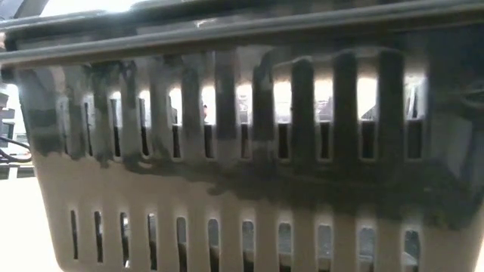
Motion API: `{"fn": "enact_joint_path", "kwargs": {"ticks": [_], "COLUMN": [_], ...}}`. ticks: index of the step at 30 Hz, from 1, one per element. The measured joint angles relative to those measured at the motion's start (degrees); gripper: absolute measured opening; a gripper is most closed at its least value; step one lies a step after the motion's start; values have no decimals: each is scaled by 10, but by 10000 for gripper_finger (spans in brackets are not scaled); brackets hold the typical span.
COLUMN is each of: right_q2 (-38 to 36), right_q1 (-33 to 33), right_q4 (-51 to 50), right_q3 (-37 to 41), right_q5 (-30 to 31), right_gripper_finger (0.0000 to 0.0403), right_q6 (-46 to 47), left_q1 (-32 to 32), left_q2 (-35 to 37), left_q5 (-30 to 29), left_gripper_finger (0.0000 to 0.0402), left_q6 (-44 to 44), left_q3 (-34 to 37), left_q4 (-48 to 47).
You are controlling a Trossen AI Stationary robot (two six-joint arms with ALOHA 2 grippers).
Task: Stack baskets by color
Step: Stack the bottom transparent bin on top of the transparent bin, then stack the right black bin on top of the black bin
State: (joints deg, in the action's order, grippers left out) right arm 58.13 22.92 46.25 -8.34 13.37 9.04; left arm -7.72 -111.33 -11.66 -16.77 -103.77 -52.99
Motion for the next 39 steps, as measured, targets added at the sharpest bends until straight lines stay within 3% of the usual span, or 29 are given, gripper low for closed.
{"fn": "enact_joint_path", "kwargs": {"ticks": [6,24,27,35,39], "right_q2": [0,0,0,0,0], "right_q1": [0,0,0,0,0], "right_q4": [0,4,4,4,4], "right_q3": [0,0,0,0,0], "right_q5": [0,-1,-1,-1,-1], "right_gripper_finger": [114,114,114,114,114], "right_q6": [0,-1,-1,0,0], "left_q1": [4,9,10,11,16], "left_q2": [4,-1,-1,0,0], "left_q5": [-24,-4,-11,-33,-36], "left_gripper_finger": [4,4,27,134,165], "left_q6": [11,15,16,27,35], "left_q3": [-11,-35,-35,-35,-35], "left_q4": [-38,-101,-94,-89,-90]}}
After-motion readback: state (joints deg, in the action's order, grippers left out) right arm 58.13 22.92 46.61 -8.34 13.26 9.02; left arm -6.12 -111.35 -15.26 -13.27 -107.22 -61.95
